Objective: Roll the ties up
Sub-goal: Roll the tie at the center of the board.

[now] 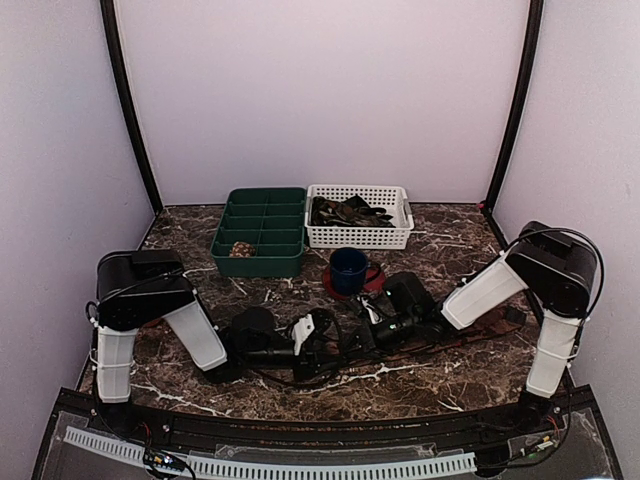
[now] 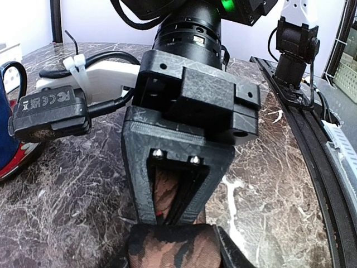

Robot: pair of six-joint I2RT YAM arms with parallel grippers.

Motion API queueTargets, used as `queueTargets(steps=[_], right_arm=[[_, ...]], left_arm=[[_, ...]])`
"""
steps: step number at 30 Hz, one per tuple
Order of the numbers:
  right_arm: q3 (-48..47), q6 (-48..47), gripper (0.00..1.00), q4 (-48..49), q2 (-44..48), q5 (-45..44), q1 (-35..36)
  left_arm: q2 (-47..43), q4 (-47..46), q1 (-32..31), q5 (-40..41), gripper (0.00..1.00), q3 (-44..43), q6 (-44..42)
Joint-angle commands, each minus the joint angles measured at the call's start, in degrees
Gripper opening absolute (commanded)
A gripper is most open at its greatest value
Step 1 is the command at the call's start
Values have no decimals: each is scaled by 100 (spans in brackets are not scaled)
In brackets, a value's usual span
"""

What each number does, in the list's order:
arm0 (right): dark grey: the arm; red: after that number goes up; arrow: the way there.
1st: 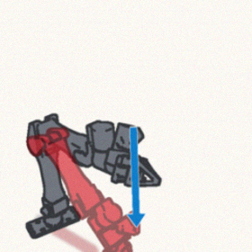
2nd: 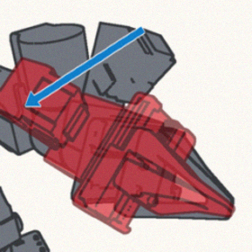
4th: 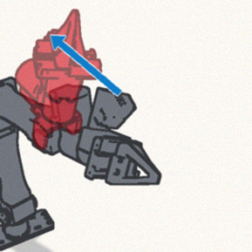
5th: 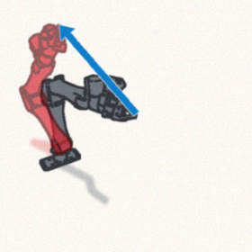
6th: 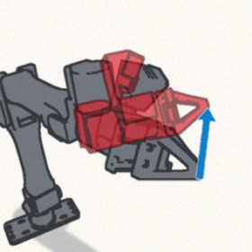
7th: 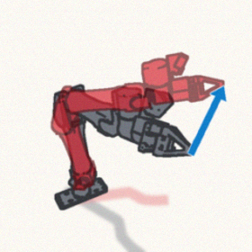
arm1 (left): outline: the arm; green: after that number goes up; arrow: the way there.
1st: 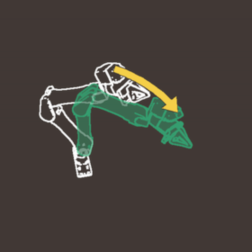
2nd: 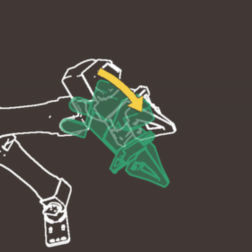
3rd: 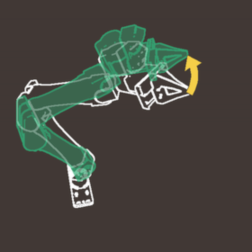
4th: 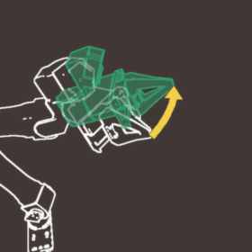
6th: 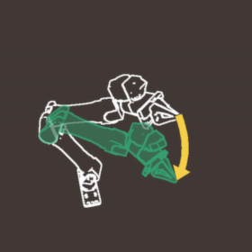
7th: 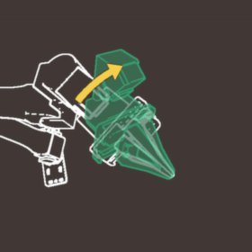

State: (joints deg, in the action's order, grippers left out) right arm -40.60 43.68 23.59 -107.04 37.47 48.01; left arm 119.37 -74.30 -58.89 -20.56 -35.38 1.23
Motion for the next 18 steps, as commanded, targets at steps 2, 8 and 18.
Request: queueTargets(steps=[2, 8, 18], right_arm=[[149, 0, 0, -246, -230, -231, 96], [193, 51, 0, -74, -81, -131, 103], [292, -84, 9, -421, 701, 35, -302]], left_arm=[[197, 856, -61, 105, 39, -173, -338], [291, 1657, -61, 491, 38, -44, -741], [277, 2932, -61, 881, 33, -43, -973]])
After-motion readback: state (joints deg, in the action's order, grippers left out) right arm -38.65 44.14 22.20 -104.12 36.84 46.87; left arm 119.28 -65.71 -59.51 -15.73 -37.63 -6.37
